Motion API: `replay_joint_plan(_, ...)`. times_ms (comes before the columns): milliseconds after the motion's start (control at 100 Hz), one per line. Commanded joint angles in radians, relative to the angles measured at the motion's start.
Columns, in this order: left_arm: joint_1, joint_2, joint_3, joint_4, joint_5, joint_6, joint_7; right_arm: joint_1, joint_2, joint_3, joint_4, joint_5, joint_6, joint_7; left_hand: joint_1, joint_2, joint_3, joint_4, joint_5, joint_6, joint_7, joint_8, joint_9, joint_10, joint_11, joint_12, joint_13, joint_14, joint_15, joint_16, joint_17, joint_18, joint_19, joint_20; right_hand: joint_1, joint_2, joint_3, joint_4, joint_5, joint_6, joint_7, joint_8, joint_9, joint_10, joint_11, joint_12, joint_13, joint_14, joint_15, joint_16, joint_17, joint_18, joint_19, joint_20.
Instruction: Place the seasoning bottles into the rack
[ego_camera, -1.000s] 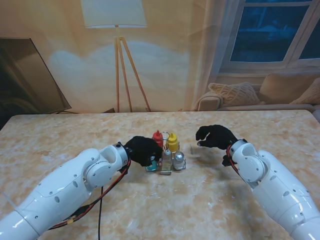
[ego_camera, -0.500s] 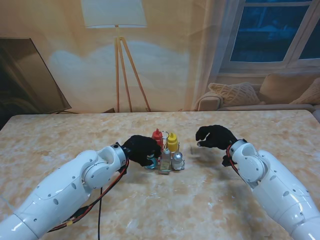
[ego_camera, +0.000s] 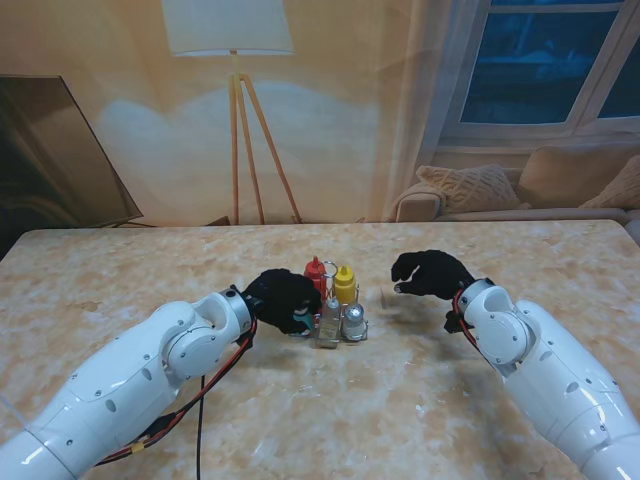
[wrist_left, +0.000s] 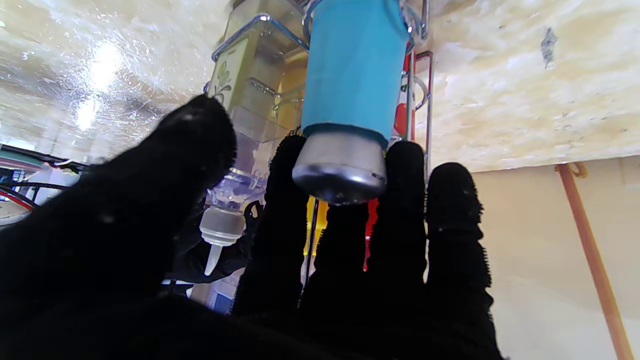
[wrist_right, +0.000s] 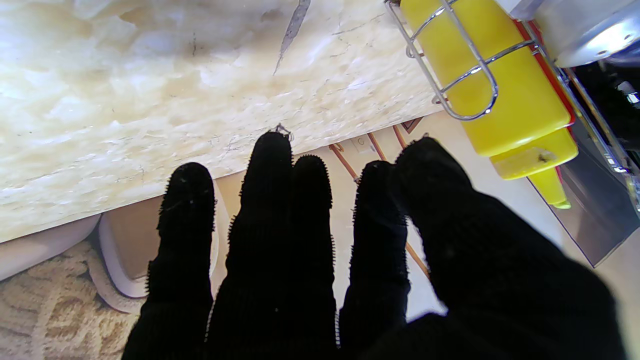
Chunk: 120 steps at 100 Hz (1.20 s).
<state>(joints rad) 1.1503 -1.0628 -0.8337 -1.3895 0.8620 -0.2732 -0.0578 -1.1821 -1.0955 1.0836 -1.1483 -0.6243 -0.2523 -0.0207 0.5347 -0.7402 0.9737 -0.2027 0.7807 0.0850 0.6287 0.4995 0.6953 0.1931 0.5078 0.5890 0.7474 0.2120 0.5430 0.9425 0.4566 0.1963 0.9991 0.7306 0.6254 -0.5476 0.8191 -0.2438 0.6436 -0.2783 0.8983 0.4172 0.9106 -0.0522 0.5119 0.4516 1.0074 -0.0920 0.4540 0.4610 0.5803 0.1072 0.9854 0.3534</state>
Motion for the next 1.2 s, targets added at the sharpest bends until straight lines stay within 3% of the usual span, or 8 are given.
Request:
replay_joint_plan(0, -0.002, -0.003, 0.001, 0.002, 0.008, -0.009, 0.000, -0.009, -0.005, -0.002, -0.006, 0.004, 0.003, 0.017, -0.038, 0.005, 0.030, 0.015, -0.030, -0.002, -0.031, 0.012, -0.052, 0.018, -0.036, -0.013, -0.039, 0.017, -0.007, -0.016, -0.026, 0.024, -0.025, -0.023, -0.011, 0.003, -0.005, -0.012, 0.010, -0.025, 0.013, -0.004, 0.018, -0.013, 0.009, 0.031, 0.010, -0.007, 0.015, 0.028, -0.010, 0.011, 0.023, 0.013)
replay_joint_plan(420, 0.010, 0.001, -0.015, -0.018, 0.023, -0.007, -0.008, -0.011, -0.004, 0.001, -0.009, 0.005, 0.003, 0.020, -0.055, 0.033, 0.008, 0.016, -0.056, -0.003, -0.082, 0.006, -0.088, 0.043, -0.108, -0.060, -0.080, 0.043, -0.059, -0.071, -0.058, 0.055, -0.051, -0.027, -0.010, 0.003, -0.010, -0.009, 0.011, -0.027, 0.011, -0.003, 0.018, -0.014, 0.009, 0.031, 0.010, -0.007, 0.017, 0.030, -0.013, 0.015, 0.025, 0.016)
replay_joint_plan(1000, 0.104, 0.006, -0.165, -0.117, 0.082, -0.006, 0.022, -0.014, -0.005, 0.004, -0.010, 0.005, 0.003, 0.013, -0.020, 0.083, -0.038, 0.024, -0.042, 0.008, -0.069, 0.024, -0.075, 0.049, -0.114, -0.085, -0.081, 0.047, -0.065, -0.098, -0.059, 0.057, -0.063, -0.043, -0.012, 0.010, -0.016, -0.008, 0.012, -0.026, 0.010, -0.003, 0.017, -0.013, 0.008, 0.032, 0.008, -0.005, 0.018, 0.031, -0.020, 0.021, 0.024, 0.018)
replay_joint_plan(1130, 0.138, 0.005, -0.214, -0.138, 0.102, 0.007, 0.042, -0.015, -0.006, 0.006, -0.010, 0.004, 0.003, 0.012, 0.011, 0.145, -0.093, 0.034, -0.043, 0.008, -0.078, 0.026, -0.072, 0.050, -0.121, -0.090, -0.089, 0.056, -0.070, -0.108, -0.072, 0.065, -0.066, -0.043, -0.015, 0.028, -0.021, -0.006, 0.012, -0.023, 0.010, -0.002, 0.016, -0.011, 0.008, 0.032, 0.006, -0.004, 0.018, 0.032, -0.024, 0.028, 0.024, 0.020)
replay_joint_plan(1190, 0.154, 0.004, -0.235, -0.146, 0.101, 0.014, 0.052, -0.018, -0.006, 0.009, -0.013, 0.008, 0.001, 0.011, 0.045, 0.221, -0.181, 0.047, -0.045, 0.016, -0.091, 0.027, -0.072, 0.055, -0.125, -0.092, -0.099, 0.067, -0.072, -0.111, -0.085, 0.070, -0.068, -0.038, -0.013, 0.042, -0.029, -0.003, 0.013, -0.022, 0.010, -0.003, 0.015, -0.007, 0.008, 0.032, 0.003, 0.001, 0.018, 0.032, -0.027, 0.031, 0.025, 0.021)
